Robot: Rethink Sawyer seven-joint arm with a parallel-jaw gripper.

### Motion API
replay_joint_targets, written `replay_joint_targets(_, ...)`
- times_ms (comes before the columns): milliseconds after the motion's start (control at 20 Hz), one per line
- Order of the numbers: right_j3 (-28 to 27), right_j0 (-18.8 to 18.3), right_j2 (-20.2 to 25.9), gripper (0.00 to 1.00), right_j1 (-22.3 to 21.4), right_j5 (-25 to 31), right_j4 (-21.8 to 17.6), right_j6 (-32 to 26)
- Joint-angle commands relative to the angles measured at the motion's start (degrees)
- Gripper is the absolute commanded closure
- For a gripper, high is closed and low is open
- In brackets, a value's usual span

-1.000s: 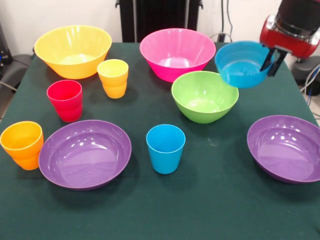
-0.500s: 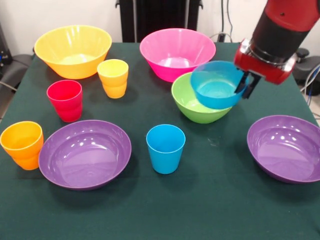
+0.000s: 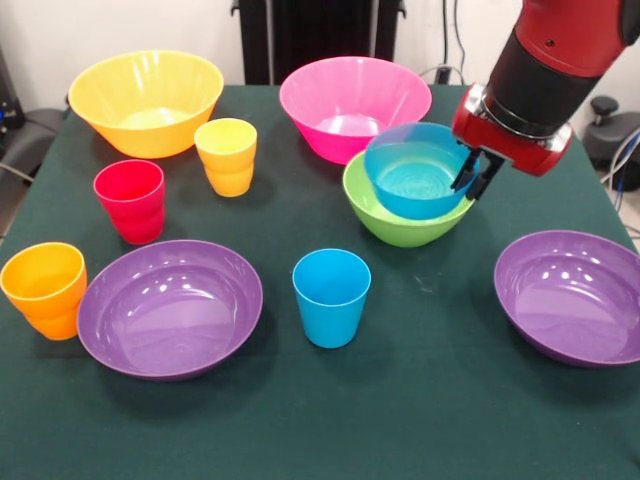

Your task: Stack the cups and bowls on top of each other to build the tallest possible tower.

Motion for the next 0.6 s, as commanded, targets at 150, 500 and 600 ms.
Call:
replay_joint_targets(150,-2.4,-0.1,2.6,1.0,0.4,6.1,-4.2,1.0)
replay_joint_targets(500,-4.2,-1.9,2.4,1.0,1.2,6.1,-5.5,-1.9)
replay_joint_targets(600,-4.6,-2.4,2.6,1.0,1.4,5.9,-5.8,-2.6)
